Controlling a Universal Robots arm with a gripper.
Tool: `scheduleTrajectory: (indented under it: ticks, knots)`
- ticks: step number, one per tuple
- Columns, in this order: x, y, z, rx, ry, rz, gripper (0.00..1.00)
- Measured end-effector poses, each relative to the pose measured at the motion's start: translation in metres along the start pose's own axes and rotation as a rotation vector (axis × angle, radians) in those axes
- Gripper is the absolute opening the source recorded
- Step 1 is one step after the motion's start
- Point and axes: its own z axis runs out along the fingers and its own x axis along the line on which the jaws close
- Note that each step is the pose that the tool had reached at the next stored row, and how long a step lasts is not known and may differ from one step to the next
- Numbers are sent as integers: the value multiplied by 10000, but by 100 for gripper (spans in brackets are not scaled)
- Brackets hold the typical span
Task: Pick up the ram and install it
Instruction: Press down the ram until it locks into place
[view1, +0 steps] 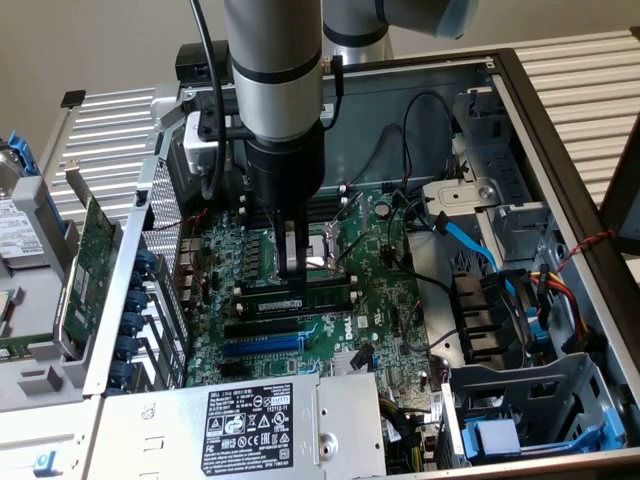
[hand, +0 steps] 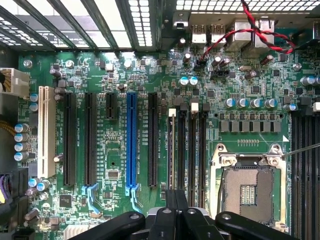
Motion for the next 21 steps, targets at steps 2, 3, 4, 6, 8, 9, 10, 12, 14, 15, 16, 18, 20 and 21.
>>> scheduleTrajectory:
  ticks: [2, 3, 4, 6, 8, 9, 10, 12, 14, 15, 16, 18, 20, 21]
  knots:
    - [0, 0, -19, 0, 1, 1, 10]
    - [1, 0, -27, 0, 1, 0, 10]
    - [1, 0, -36, -1, 1, 0, 10]
    - [2, 1, -55, -1, 2, 0, 10]
    - [2, 1, -71, -1, 1, 1, 10]
    - [2, 1, -82, -1, 1, 1, 10]
    - [2, 1, -94, -1, 1, 0, 10]
    - [3, 1, -114, -1, 1, -1, 10]
    - [2, 2, -135, -1, 1, 0, 10]
    - [2, 2, -143, -1, 1, 0, 10]
    - [2, 2, -146, 0, 1, 0, 10]
    - [2, 2, -145, 0, 0, 0, 10]
    - [2, 2, -146, 0, 0, 0, 10]
    - [2, 2, -146, 0, 0, 0, 10]
